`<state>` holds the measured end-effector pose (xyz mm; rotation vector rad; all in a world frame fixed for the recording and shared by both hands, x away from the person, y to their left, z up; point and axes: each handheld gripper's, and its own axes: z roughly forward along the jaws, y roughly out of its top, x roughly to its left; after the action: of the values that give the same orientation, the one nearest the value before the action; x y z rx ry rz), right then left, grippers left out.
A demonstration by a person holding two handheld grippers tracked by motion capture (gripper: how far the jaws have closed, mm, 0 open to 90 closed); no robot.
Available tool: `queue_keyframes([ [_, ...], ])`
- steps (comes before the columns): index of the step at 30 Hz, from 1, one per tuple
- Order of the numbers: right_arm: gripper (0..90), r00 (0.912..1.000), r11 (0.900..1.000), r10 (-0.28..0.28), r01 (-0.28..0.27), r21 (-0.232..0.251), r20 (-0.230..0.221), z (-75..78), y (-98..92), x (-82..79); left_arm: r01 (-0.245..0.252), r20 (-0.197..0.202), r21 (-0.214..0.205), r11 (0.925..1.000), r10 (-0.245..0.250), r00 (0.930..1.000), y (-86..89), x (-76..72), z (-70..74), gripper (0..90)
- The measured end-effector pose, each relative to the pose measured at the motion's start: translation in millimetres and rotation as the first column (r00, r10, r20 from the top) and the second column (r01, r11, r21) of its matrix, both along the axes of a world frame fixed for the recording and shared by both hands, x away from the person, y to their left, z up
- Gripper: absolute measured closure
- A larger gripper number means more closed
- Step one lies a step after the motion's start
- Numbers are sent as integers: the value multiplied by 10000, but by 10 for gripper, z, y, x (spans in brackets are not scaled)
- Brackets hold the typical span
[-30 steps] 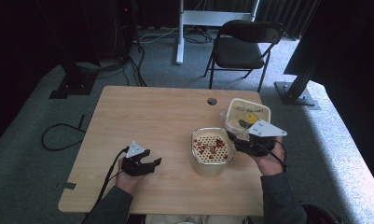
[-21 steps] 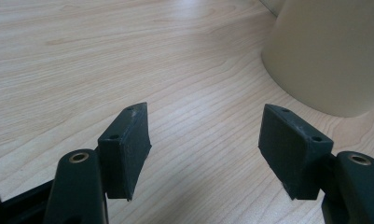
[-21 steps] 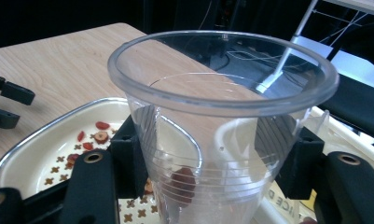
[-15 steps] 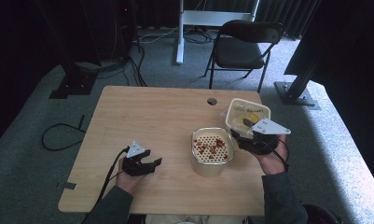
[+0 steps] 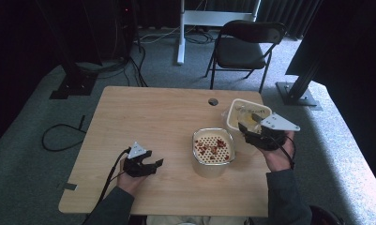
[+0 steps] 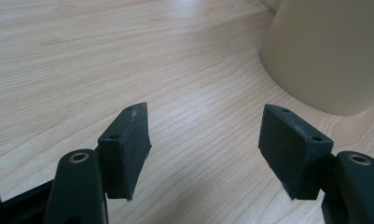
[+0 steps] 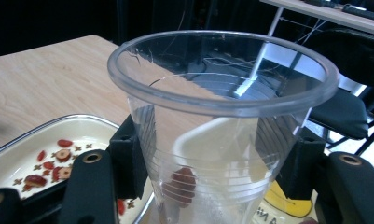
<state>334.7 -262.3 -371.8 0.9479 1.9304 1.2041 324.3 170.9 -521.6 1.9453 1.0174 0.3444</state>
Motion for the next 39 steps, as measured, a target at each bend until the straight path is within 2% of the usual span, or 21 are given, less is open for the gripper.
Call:
queue_keyframes([
  [10,374,9960,9960,-819,805,393,355,136,-199,81,-23,-26,39,10000,23,10000,11,-12,-5,345],
  [15,372,9936,9931,-1087,1071,476,320,186,-281,184,7,-6,52,10000,-6,10000,-1,-10,-5,345],
  [23,372,9878,9841,-1549,1559,854,-187,119,-424,395,37,-14,65,10000,-37,10000,-1,-1,-10,345],
  [30,372,9854,9784,-1633,1679,1206,-476,61,-490,513,75,-6,95,9999,-75,10000,-15,1,-11,346],
  [39,371,9827,9771,-1771,1822,1096,-548,23,-501,612,67,-7,63,10000,-67,10000,-16,1,-11,346],
])
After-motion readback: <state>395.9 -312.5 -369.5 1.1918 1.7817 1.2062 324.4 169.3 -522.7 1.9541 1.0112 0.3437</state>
